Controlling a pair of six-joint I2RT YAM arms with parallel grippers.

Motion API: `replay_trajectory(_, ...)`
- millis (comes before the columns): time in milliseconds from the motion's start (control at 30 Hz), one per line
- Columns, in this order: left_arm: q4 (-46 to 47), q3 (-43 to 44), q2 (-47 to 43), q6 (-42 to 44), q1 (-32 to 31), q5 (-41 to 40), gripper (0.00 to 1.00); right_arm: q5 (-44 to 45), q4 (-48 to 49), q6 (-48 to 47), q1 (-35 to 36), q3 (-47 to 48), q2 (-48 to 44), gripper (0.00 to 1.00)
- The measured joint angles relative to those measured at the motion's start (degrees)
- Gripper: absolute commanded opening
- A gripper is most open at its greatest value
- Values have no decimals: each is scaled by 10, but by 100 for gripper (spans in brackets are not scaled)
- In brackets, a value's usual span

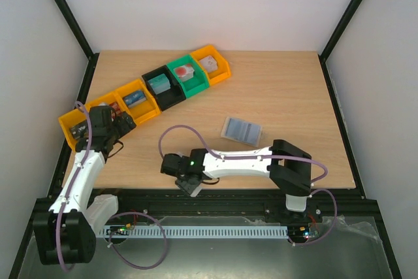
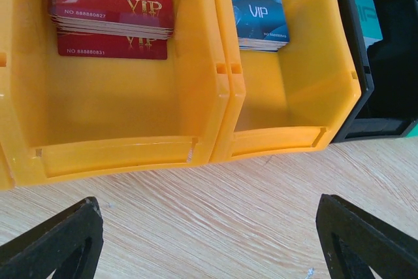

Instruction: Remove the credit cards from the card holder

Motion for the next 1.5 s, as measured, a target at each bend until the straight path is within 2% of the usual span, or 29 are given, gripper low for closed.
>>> replay_trajectory(133, 0, -2, 0, 1, 3, 1, 90, 20, 1, -5, 0, 56, -5, 82)
replay_trajectory(300, 1, -2, -1, 3, 5, 2, 90, 51, 1, 17, 6, 61, 14, 93)
replay_trajectory(533, 5, -7, -3, 3, 8, 8, 91, 84, 3, 28, 51, 63, 71, 96)
replay_trajectory(733, 10, -14, -3, -3, 15, 24, 91, 108, -7, 21, 54, 64, 112, 75)
replay_trajectory(833, 11, -17, -2, -10, 19, 29, 91, 106, 5, 15, 54, 54, 108, 68)
replay_trajectory(1300, 17, -17, 0, -9, 23, 47, 91, 128, -6, 13, 55, 63, 112, 48)
replay_trajectory(1500, 37, -17, -2, 5, 23, 66, 91, 124, -8, 14, 48, 58, 79, 44)
